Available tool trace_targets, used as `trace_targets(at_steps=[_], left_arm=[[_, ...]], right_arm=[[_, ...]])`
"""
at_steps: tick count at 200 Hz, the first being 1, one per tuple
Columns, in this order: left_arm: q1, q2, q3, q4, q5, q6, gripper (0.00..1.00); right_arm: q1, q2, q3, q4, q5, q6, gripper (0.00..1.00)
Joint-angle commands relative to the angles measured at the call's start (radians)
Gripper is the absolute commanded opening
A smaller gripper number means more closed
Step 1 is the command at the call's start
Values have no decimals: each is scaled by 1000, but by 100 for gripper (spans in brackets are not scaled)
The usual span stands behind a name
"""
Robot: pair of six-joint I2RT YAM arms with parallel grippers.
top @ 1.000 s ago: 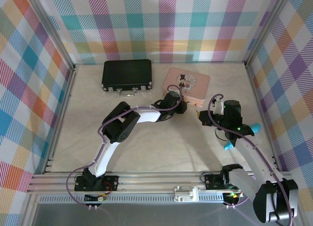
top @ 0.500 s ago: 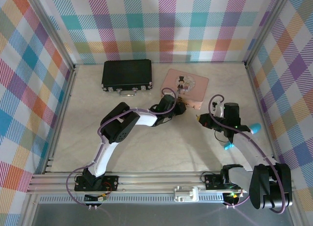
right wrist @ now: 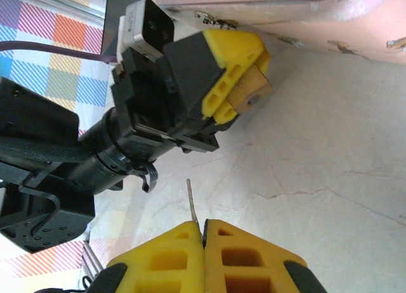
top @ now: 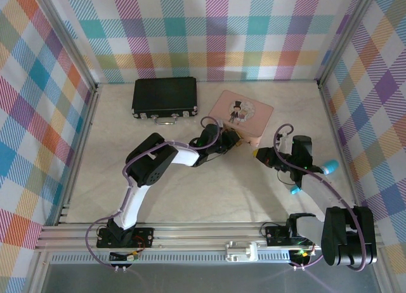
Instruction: Unlock a padlock with a key
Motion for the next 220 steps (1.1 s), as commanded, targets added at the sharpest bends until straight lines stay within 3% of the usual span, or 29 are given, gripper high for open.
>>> trace_targets(at_steps=[1,59,92,220], left_arm=[[-8,-91,-18,121,10,-82,0],[-21,-122,-38,219,22,-166,0],[-44,-121,-52,292,15,-200,0],[-52,-137,-85,351,27,-184,0]], right_arm=[[-6,22,-19,81,-45,24,0],[-6,108,7,153,-116,39,0],[-6,158,14,231,-162,122,0],[-20,210,73,287,-146,131,0]])
